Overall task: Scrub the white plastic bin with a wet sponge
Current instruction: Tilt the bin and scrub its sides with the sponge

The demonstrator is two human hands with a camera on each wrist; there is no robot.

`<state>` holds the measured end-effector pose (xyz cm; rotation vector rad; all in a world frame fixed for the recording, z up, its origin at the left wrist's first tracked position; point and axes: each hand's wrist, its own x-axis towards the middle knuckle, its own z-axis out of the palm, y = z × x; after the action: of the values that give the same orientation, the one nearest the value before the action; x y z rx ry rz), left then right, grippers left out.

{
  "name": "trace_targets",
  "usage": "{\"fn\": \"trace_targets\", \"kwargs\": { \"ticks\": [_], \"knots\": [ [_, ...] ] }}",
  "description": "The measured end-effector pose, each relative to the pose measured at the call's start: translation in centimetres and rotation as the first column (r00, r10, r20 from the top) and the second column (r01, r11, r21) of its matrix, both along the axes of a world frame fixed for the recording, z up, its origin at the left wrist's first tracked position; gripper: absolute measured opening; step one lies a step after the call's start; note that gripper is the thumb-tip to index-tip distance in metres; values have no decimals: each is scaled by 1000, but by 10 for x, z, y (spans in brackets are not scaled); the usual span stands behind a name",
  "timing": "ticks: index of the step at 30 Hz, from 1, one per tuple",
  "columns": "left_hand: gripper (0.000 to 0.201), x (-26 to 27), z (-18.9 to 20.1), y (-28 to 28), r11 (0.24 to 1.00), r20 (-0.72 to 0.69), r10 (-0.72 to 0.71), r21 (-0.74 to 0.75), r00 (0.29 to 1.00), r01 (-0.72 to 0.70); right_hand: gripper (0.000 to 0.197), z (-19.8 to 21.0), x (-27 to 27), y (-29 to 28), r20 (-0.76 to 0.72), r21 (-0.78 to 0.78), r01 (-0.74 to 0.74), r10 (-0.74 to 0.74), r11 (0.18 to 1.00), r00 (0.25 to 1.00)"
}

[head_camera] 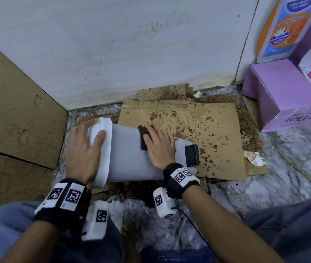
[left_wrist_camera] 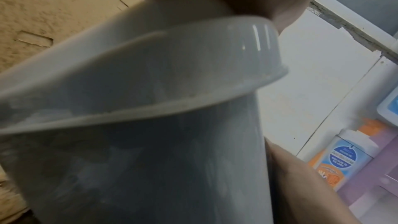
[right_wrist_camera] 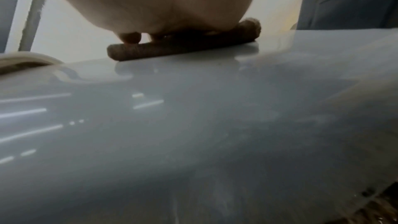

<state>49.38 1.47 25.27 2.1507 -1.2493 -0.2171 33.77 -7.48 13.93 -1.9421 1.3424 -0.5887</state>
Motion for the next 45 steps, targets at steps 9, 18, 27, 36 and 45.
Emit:
{"fn": "trace_targets", "kwargs": {
  "ticks": [9, 18, 27, 36, 45],
  "knots": [
    [41, -2, -6, 3, 999, 23, -36, -25, 999, 37, 47, -25, -24, -41, -167, 317, 298, -256, 900, 952],
    [42, 12, -10, -1, 999, 35, -40, -16, 999, 41, 42, -10, -9, -18, -24, 229, 248, -249, 941, 968],
    [50, 33, -14, 2, 999, -7, -22, -33, 1000, 22, 61, -25, -32, 5, -55, -103, 33, -39, 994, 998],
    [47, 47, -22, 5, 999, -38, -18, -51, 999, 16, 57, 5, -4, -4, -126, 229, 16, 13, 973, 992],
    [49, 30, -17, 5, 998, -37, -51, -50, 998, 49, 68, -4, -14, -49, -244, 430, 72, 39, 900, 969]
  ]
}}
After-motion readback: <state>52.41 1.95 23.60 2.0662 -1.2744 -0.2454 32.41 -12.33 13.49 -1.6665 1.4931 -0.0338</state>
